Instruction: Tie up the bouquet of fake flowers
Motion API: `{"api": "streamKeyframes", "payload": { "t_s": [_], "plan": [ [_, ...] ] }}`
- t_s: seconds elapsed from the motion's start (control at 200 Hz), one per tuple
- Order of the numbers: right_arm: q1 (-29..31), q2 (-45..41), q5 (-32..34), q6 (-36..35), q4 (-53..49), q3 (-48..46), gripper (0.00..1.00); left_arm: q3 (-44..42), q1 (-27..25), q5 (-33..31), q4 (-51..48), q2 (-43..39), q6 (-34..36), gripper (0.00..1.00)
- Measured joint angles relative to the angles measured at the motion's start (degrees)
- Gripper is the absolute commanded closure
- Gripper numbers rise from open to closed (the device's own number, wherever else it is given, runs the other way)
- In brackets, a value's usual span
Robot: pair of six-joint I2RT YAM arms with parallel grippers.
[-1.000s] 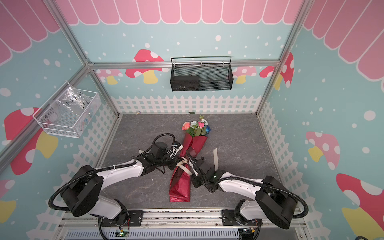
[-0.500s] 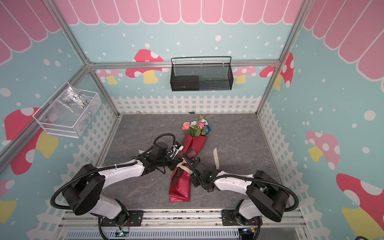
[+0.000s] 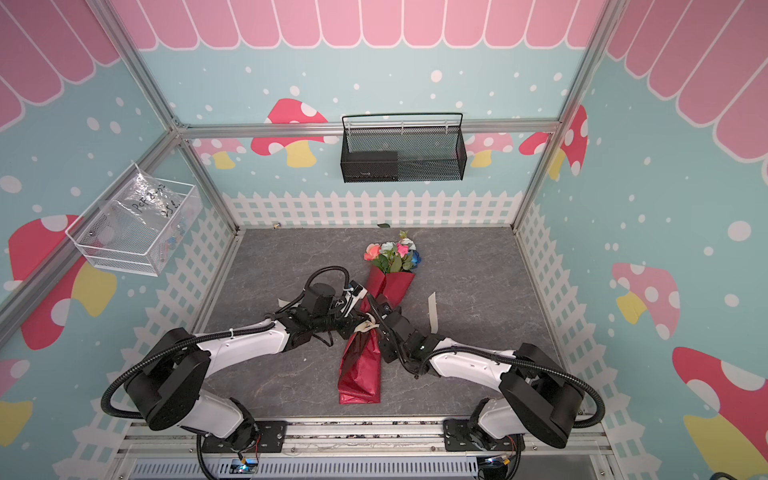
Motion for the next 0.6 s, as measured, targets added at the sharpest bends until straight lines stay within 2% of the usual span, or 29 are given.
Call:
{"api": "streamKeyframes", "payload": {
  "t_s": [0.6],
  "plan": [
    [-4.44, 4.44, -7.76, 7.48, 14.62, 1.01, 1.0, -3.3, -0.76, -0.17, 5.99, 0.0, -4.59, 0.98]
  ]
}}
